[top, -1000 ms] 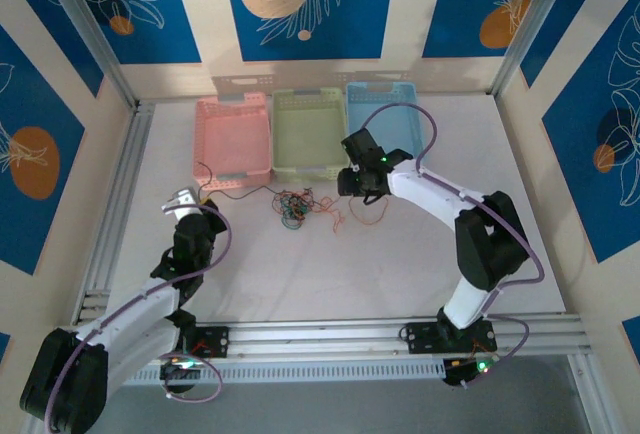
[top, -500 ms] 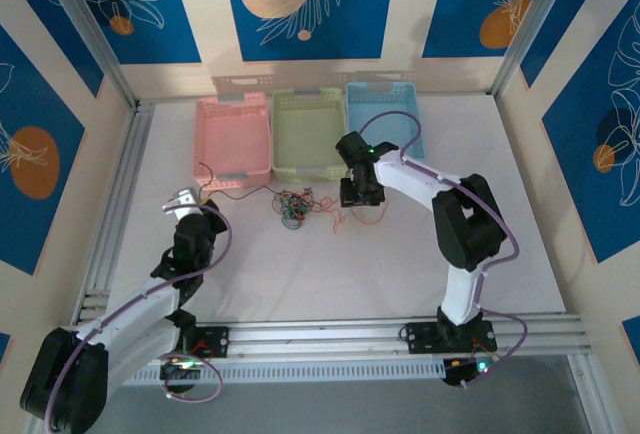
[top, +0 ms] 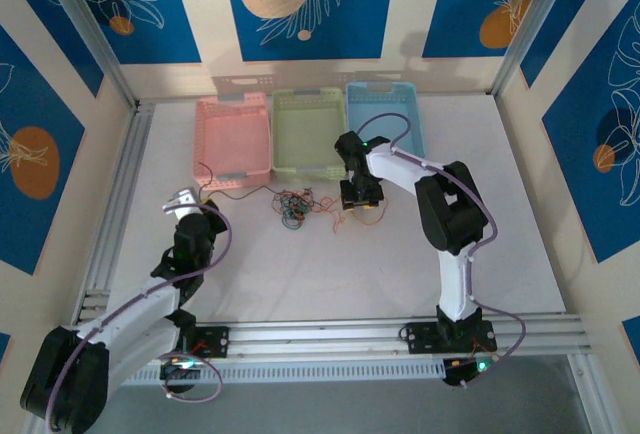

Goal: Untangle the cables

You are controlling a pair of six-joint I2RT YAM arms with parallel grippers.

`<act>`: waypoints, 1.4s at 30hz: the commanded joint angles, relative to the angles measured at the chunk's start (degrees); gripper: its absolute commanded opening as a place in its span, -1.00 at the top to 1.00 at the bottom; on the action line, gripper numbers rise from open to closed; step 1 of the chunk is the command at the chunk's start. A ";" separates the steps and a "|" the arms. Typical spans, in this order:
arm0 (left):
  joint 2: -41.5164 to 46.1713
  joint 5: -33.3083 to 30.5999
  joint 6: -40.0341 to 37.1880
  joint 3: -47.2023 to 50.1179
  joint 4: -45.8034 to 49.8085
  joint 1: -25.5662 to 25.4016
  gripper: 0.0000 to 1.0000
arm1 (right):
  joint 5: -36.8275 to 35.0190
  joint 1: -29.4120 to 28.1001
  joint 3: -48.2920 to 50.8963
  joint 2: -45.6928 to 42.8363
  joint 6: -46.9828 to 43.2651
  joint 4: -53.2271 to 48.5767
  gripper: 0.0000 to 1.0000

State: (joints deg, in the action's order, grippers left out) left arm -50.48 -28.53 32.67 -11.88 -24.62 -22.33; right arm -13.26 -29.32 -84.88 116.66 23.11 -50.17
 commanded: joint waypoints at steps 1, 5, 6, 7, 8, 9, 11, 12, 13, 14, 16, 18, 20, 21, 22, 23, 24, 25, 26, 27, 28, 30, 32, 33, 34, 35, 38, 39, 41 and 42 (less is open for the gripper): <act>-0.13 0.58 -0.09 -0.52 -1.79 0.79 1.00 | 3.17 0.05 -2.02 1.99 -3.50 -2.91 0.15; -0.21 0.64 -0.10 -0.54 -1.75 0.88 1.00 | 3.01 0.02 -3.35 3.94 -4.72 -3.96 0.18; -0.28 0.69 -0.08 -0.52 -1.82 0.88 1.00 | 3.18 -0.02 -3.54 4.26 -4.83 -4.05 0.19; -0.32 0.74 -0.07 -0.60 -1.83 0.88 1.00 | 3.35 -0.03 -3.86 4.65 -5.15 -4.19 0.21; -0.32 0.74 -0.08 -0.61 -1.75 0.88 1.00 | 3.49 -0.02 -3.98 4.91 -5.26 -4.30 0.24; -0.30 0.76 -0.05 -0.61 -1.75 0.88 1.00 | 3.26 -0.04 -4.21 5.26 -5.40 -4.44 0.29; -0.32 0.68 -0.12 -0.65 -1.75 0.88 1.00 | 2.65 -0.07 -4.24 5.40 -5.48 -4.50 0.40; -0.32 0.80 -0.04 -0.61 -1.74 0.88 1.00 | 2.30 -0.03 -4.04 5.19 -5.48 -4.46 0.47; -0.32 0.78 -0.06 -0.62 -1.75 0.84 1.00 | 2.34 -0.03 -3.77 4.88 -5.64 -4.16 0.66; -0.32 0.81 -0.05 -0.61 -1.75 0.88 1.00 | 2.20 -0.05 -3.56 4.60 -5.58 -4.01 0.79; -0.32 0.85 -0.02 -0.60 -1.70 1.00 1.00 | 1.82 -0.13 -3.06 4.01 -5.54 -3.56 0.95; -0.32 0.83 -0.06 -0.67 -1.74 0.97 1.00 | 0.53 -0.19 -1.87 2.74 -5.49 -2.50 1.00; -0.32 0.87 -0.05 -0.67 -1.75 1.01 1.00 | -0.09 -0.22 -0.56 0.72 -5.37 -1.31 1.00; -0.32 0.86 0.03 -0.61 -1.75 0.97 1.00 | -0.26 -0.30 0.32 -0.85 -5.36 -0.36 1.00; -0.32 0.82 0.01 -0.56 -1.75 0.95 1.00 | -0.63 -0.45 1.19 -2.50 -5.30 0.57 1.00; -0.31 0.83 0.12 -0.64 -1.72 1.05 1.00 | -1.22 -0.54 2.13 -4.73 -5.06 1.55 1.00; -0.20 0.80 0.07 -0.52 -1.66 1.05 1.00 | -2.05 -0.35 3.10 -7.25 -4.75 2.51 1.00; -0.20 0.74 0.11 -0.56 -1.66 1.08 1.00 | -3.11 -0.13 4.20 -9.43 -4.37 3.37 1.00; -0.15 0.76 0.07 -0.54 -1.66 1.06 1.00 | -4.38 0.16 5.49 -12.11 -3.76 4.43 1.00; -0.01 0.69 0.17 -0.46 -1.66 1.06 1.00 | -5.94 0.82 6.88 -14.80 -2.58 5.49 1.00; 0.02 0.54 0.19 -0.47 -1.58 1.06 1.00 | -7.54 1.75 8.09 -17.12 -1.13 6.13 1.00; 0.38 0.24 0.32 -0.25 -1.48 1.16 1.00 | -9.05 5.00 11.86 -22.96 1.94 8.43 1.00; 0.73 0.12 0.55 -0.15 -1.40 1.23 1.00 | -9.72 9.15 16.84 -29.39 5.04 11.85 1.00; 0.82 0.06 0.57 0.01 -1.35 1.23 1.00 | -9.85 11.87 19.40 -32.60 6.82 13.20 1.00; 0.94 -0.04 0.67 0.01 -1.21 1.29 1.00 | -9.50 14.86 21.11 -35.55 8.17 14.07 1.00; 0.92 -0.12 0.69 0.01 -1.17 1.32 1.00 | -9.10 17.93 23.35 -38.30 9.65 14.82 1.00; 1.00 -0.39 0.90 0.01 -0.96 1.39 1.00 | -8.91 25.94 27.45 -45.49 13.02 15.84 1.00; 1.04 -0.47 0.90 -0.03 -0.85 1.41 1.00 | -9.19 27.96 28.40 -47.48 14.22 15.85 1.00; 1.32 -0.80 1.12 0.06 -0.54 1.49 1.00 | -10.58 31.17 30.11 -50.64 15.84 16.16 1.00; 1.58 -0.98 1.22 0.12 -0.30 1.49 1.00 | -11.12 33.22 30.74 -52.34 17.11 15.95 1.00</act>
State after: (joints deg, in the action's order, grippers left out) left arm -50.26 -28.36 32.77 -11.88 -24.60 -21.85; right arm -22.55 0.91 -55.90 67.88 34.65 -35.57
